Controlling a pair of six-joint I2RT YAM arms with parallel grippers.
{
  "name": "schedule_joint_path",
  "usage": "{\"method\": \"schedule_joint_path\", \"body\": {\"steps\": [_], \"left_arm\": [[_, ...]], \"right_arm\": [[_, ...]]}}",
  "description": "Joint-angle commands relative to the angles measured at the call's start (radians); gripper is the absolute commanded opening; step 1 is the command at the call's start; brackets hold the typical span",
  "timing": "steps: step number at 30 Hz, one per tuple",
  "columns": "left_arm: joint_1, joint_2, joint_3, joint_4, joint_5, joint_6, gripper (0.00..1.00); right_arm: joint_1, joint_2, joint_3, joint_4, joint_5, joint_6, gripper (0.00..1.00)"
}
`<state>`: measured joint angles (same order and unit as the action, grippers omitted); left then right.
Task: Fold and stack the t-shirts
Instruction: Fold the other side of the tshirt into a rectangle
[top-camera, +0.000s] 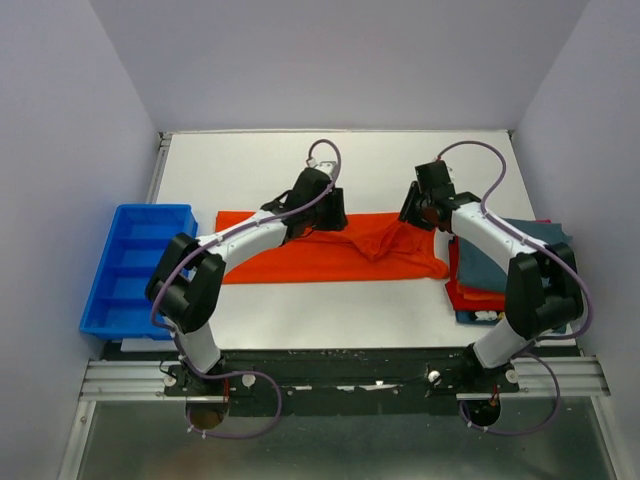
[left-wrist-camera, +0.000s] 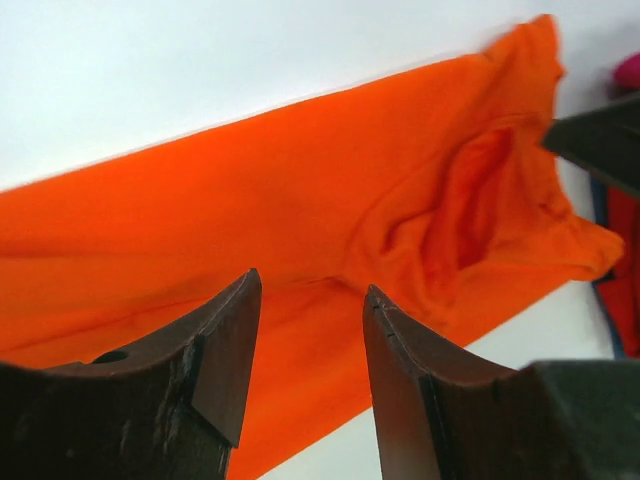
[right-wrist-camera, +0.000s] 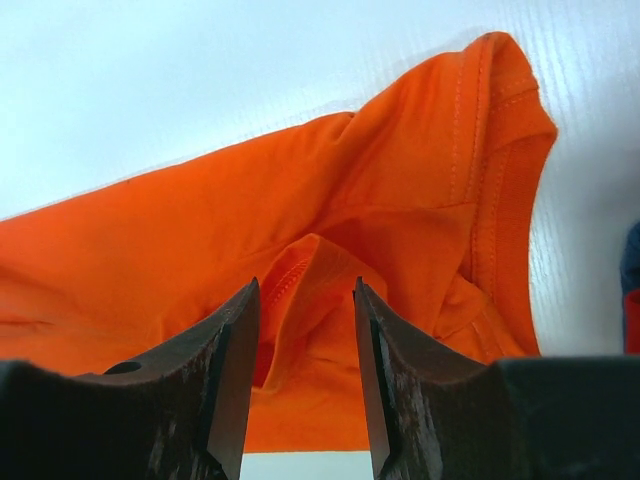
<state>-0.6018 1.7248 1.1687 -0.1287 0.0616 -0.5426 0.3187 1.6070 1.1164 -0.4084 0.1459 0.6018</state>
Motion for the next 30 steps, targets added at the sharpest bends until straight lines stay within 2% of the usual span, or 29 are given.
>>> {"method": "schedule_joint_path", "body": {"steps": [1, 9, 15, 18, 20, 25, 30], "left_arm": [[-0.102, 0.053, 0.111, -0.012, -0.002, 0.087, 0.57], [-0.208, 0.116, 0.193, -0.075, -0.081, 0.155, 0.58], [-0.217, 0.147, 0.203, -0.092, -0.103, 0.133, 0.57], [-0.227, 0.168, 0.212, -0.097, -0.098, 0.125, 0.57], [-0.237, 0.191, 0.238, -0.123, -0.112, 0.122, 0.57], [-0.273, 0.246, 0.321, -0.215, -0.16, 0.127, 0.56], [-0.302, 0.257, 0.335, -0.256, -0.198, 0.118, 0.56]], "right_arm": [[-0.01, 0.033, 0.003, 0.054, -0.069, -0.011, 0.5], [-0.01, 0.096, 0.022, 0.051, -0.074, -0.011, 0.45], [-0.013, 0.07, -0.018, 0.051, -0.052, 0.013, 0.24], [-0.01, 0.007, -0.064, 0.06, -0.061, 0.019, 0.05], [-0.01, -0.041, -0.108, 0.077, -0.091, 0.026, 0.01], [-0.01, -0.139, -0.22, 0.095, -0.132, 0.024, 0.01], [-0.01, -0.228, -0.311, 0.1, -0.14, 0.021, 0.02]]}}
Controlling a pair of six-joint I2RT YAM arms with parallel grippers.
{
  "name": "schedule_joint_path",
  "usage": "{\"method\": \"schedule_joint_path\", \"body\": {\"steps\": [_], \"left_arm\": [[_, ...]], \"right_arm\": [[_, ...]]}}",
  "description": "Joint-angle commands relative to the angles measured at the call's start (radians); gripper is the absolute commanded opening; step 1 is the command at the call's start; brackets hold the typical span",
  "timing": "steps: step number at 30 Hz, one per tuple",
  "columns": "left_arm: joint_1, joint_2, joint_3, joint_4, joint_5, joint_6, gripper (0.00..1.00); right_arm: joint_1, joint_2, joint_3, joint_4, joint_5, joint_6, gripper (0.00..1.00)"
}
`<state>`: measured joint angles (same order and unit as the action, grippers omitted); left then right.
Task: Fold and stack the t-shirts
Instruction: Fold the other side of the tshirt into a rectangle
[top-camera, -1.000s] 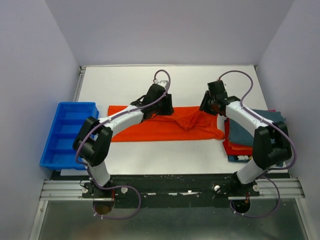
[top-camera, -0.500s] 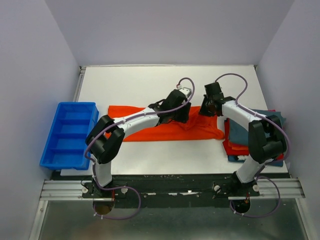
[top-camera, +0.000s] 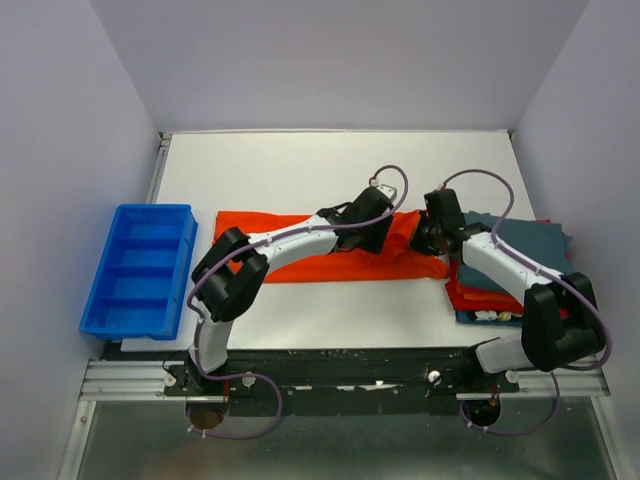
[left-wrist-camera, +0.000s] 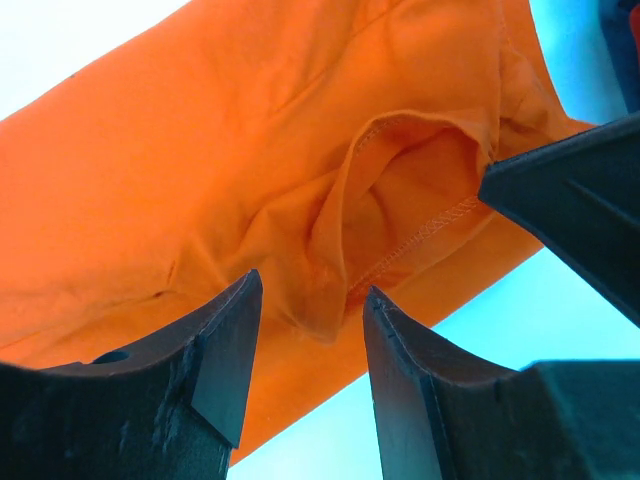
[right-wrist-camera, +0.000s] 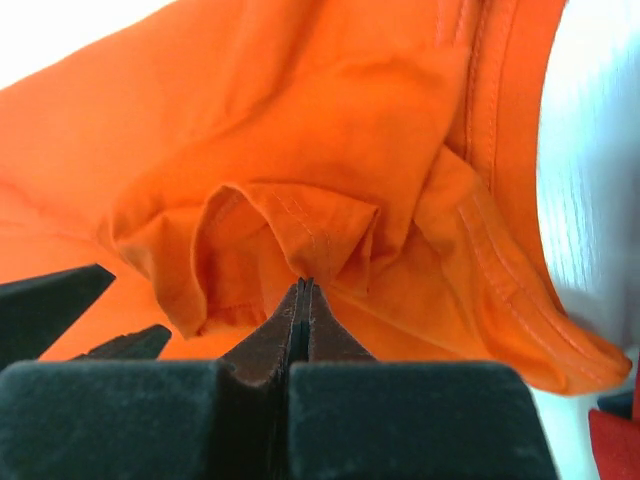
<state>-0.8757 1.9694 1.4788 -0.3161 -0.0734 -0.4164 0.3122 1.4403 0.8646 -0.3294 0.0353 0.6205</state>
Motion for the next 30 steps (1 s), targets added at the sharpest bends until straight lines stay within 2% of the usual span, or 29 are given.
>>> {"method": "schedule_joint_path", "body": {"steps": [1, 10, 22, 24, 30], "left_arm": [[-0.031, 0.013, 0.021, -0.075, -0.066, -0.01, 0.56], [-0.042, 0.0, -0.017, -0.126, -0.082, -0.062, 0.56], [-0.045, 0.036, -0.014, -0.152, -0.103, -0.114, 0.55], [-0.045, 0.039, -0.023, -0.147, -0.094, -0.116, 0.53], [-0.043, 0.065, -0.034, -0.129, -0.066, -0.14, 0.39]], "right_arm": [[-0.004, -0.073, -0.074, 0.02, -0.029, 0.005, 0.02], [-0.002, -0.187, -0.217, 0.079, -0.169, 0.03, 0.05], [-0.001, -0.219, -0.294, 0.082, -0.181, 0.028, 0.08], [-0.001, -0.222, -0.299, 0.085, -0.179, 0.027, 0.09], [-0.001, -0.228, -0.309, 0.096, -0.183, 0.025, 0.09]]}}
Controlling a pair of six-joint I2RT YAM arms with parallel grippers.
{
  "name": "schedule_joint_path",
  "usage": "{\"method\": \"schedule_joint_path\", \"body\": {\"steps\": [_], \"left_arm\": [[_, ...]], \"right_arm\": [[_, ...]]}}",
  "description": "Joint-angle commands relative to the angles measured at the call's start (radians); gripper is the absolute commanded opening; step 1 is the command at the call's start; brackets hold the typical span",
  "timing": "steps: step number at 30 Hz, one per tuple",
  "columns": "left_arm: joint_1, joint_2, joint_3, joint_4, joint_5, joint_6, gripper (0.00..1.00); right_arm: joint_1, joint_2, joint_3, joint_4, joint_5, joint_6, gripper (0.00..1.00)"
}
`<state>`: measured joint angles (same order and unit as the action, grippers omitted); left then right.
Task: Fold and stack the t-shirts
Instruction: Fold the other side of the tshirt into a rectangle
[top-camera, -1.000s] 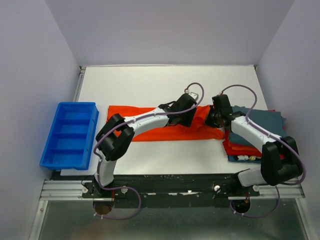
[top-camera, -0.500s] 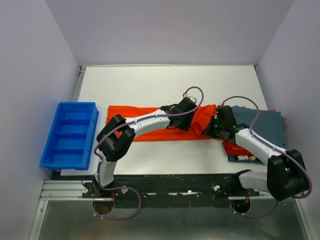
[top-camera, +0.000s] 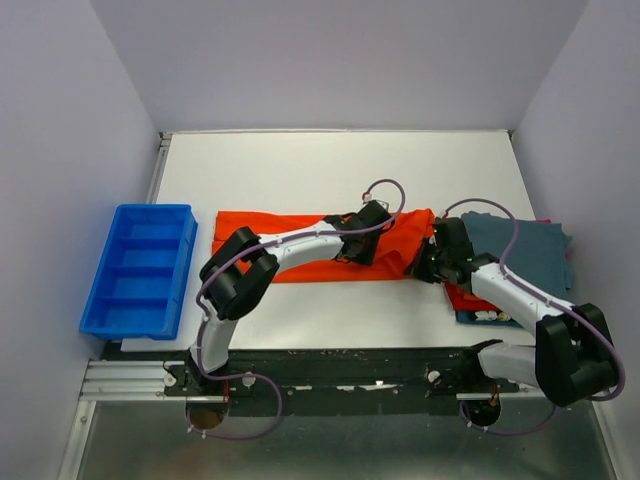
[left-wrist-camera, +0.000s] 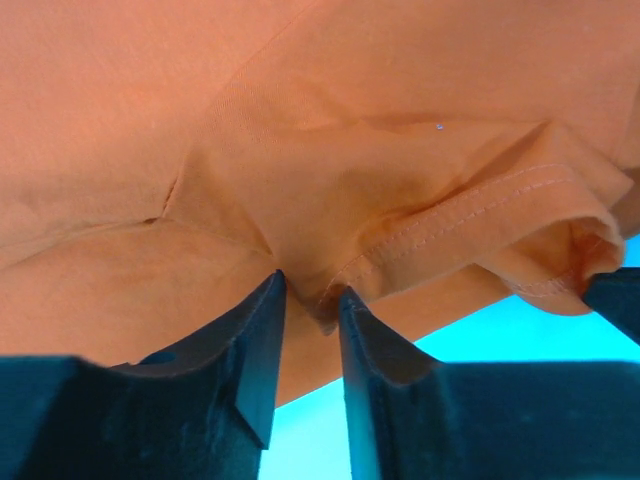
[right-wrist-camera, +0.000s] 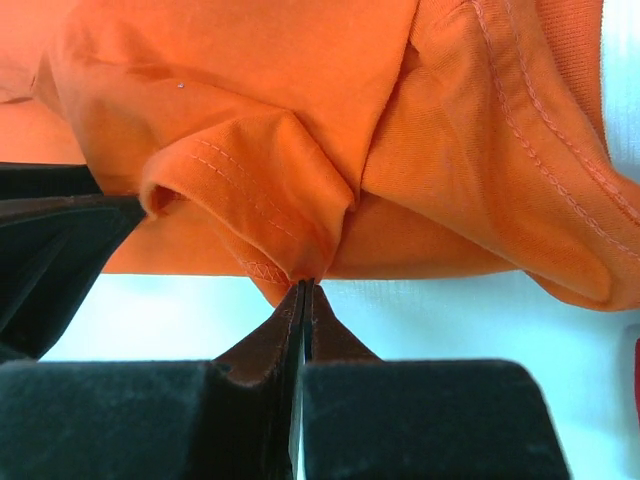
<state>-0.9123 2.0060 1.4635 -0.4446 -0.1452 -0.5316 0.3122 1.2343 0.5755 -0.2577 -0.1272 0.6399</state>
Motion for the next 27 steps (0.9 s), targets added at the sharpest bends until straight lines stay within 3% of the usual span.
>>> {"method": "schedule_joint_path", "body": {"steps": [1, 4, 5, 9, 19, 23, 27], "left_arm": [[-0.007, 0.028, -0.022, 0.009, 0.013, -0.027, 0.31], [0.0, 0.028, -0.026, 0.018, 0.036, -0.033, 0.04], [0.0, 0.025, -0.023, 0.014, 0.033, -0.033, 0.0], [0.019, -0.016, -0.041, 0.007, 0.022, -0.013, 0.0], [0.116, -0.085, -0.111, -0.017, 0.196, 0.039, 0.0], [0.133, -0.098, -0.121, -0.002, 0.268, 0.054, 0.0], [0.133, -0.069, -0.111, 0.01, 0.369, 0.053, 0.04]], "right_arm": [[0.001, -0.027, -0.022, 0.026, -0.019, 0.007, 0.09], [-0.001, -0.026, -0.025, 0.029, -0.017, 0.003, 0.1], [-0.001, -0.025, -0.025, 0.031, -0.015, -0.002, 0.11], [-0.001, -0.029, -0.031, 0.032, -0.029, -0.016, 0.15], [-0.001, -0.067, -0.045, -0.023, 0.018, 0.001, 0.19], [-0.001, -0.081, -0.054, -0.031, -0.002, 0.006, 0.34], [0.001, -0.104, -0.026, -0.028, 0.009, 0.004, 0.35]]}}
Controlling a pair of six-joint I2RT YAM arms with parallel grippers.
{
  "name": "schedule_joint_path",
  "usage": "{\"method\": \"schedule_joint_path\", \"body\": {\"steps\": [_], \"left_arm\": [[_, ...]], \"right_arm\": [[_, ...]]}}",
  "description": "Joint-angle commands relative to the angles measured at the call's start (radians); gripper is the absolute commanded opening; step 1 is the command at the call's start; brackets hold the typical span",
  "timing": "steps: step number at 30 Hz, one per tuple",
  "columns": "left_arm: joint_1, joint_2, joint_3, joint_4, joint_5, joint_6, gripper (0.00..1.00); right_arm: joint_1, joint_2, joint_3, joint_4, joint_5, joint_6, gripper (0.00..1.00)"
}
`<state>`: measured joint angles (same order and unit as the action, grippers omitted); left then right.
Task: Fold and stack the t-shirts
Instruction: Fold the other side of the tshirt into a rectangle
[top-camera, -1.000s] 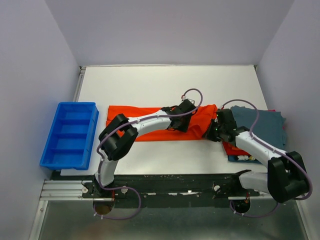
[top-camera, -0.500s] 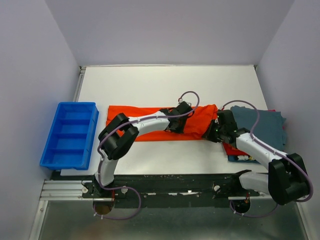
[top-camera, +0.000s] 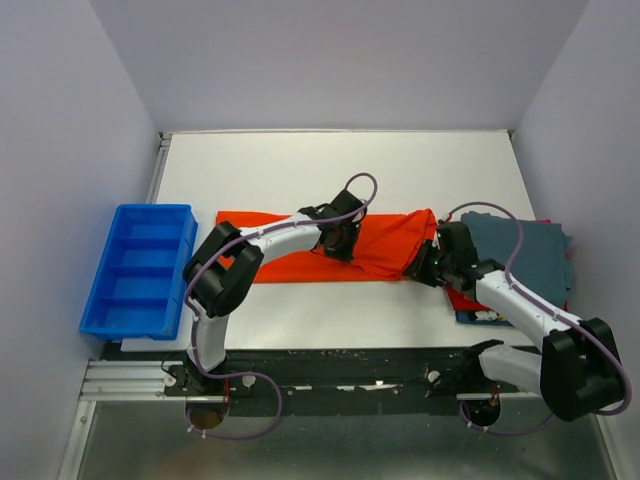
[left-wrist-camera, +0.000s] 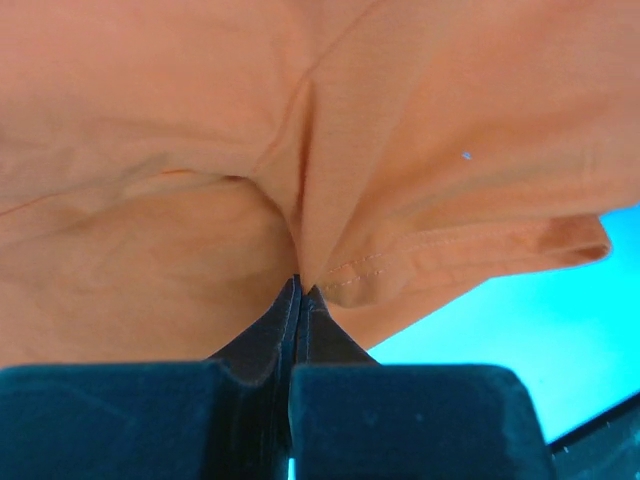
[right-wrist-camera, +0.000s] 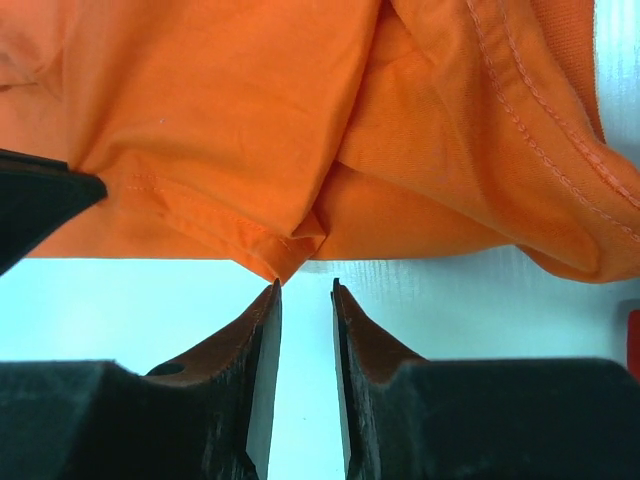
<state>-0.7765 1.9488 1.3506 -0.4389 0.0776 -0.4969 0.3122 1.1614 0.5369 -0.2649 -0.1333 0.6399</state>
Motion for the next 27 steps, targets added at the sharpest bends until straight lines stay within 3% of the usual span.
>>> {"method": "schedule_joint_path", "body": {"steps": [1, 4, 6, 10, 15, 19, 22, 27], "left_arm": [[-0.003, -0.005, 0.001, 0.012, 0.162, 0.015, 0.1], [-0.004, -0.011, -0.011, 0.019, 0.145, 0.011, 0.29], [-0.004, -0.04, -0.021, 0.012, 0.091, 0.014, 0.37], [0.005, -0.093, -0.01, -0.04, -0.004, 0.032, 0.4], [0.02, -0.113, 0.001, -0.069, -0.042, 0.046, 0.35], [0.029, -0.09, 0.008, -0.075, -0.05, 0.049, 0.17], [0.029, -0.085, 0.013, -0.078, -0.067, 0.049, 0.12], [0.028, -0.093, 0.05, -0.084, -0.094, 0.054, 0.04]], "right_arm": [[-0.001, -0.028, 0.024, -0.022, 0.012, 0.0, 0.35], [-0.001, 0.01, 0.063, -0.017, 0.005, 0.0, 0.36], [-0.001, 0.043, 0.078, -0.01, 0.011, 0.003, 0.43], [-0.001, 0.11, 0.107, 0.003, 0.044, -0.003, 0.43], [0.001, 0.208, 0.12, 0.033, 0.015, 0.007, 0.41], [-0.001, 0.235, 0.115, 0.006, 0.07, 0.026, 0.28], [-0.001, 0.196, 0.11, -0.026, 0.112, 0.027, 0.21], [-0.001, 0.092, 0.084, -0.027, 0.095, -0.011, 0.26]]}}
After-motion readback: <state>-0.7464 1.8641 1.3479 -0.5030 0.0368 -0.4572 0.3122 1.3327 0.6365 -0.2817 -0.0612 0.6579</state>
